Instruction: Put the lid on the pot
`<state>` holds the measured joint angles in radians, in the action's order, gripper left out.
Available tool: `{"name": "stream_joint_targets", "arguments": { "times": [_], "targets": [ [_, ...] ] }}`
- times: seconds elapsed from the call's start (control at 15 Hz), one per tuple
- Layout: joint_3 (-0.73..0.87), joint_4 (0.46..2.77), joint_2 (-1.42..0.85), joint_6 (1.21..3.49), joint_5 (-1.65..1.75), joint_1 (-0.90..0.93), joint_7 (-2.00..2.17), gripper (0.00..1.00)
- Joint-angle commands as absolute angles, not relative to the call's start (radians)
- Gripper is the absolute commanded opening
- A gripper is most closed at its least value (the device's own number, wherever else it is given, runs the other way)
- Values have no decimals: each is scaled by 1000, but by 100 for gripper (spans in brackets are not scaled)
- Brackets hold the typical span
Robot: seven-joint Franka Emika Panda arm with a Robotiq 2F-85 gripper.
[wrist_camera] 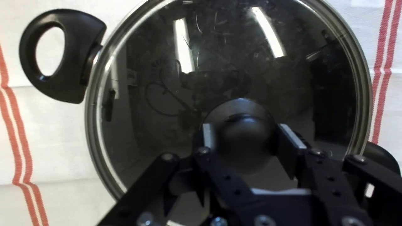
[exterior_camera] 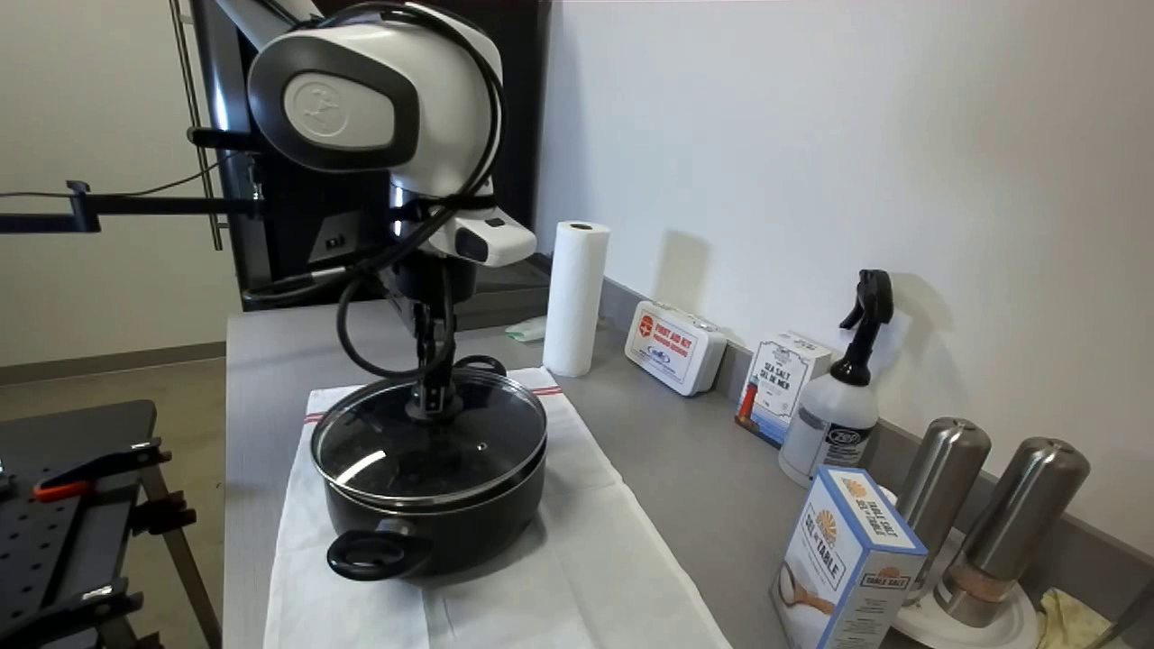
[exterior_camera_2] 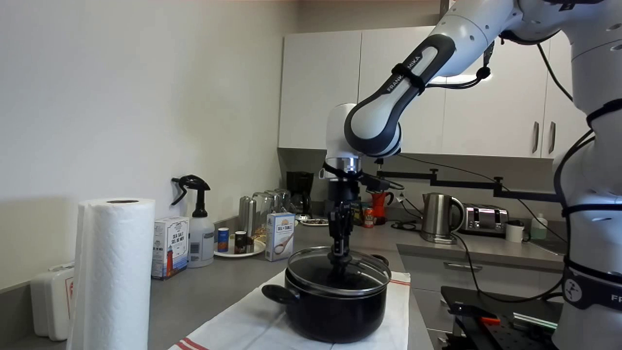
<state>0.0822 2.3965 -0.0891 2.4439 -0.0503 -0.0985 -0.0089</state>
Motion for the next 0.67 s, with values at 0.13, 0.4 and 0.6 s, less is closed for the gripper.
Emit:
{"name": "stream_joint_targets", "arguments": {
  "times": [0.13, 0.4, 0.6],
  "targets": [
    [89, 2382, -86, 2450, 3, -91, 50, 25],
    [86, 2370, -94, 2442, 15, -88, 56, 25],
    [82, 2358, -109, 2439, 20, -82, 54, 25]
  ]
}}
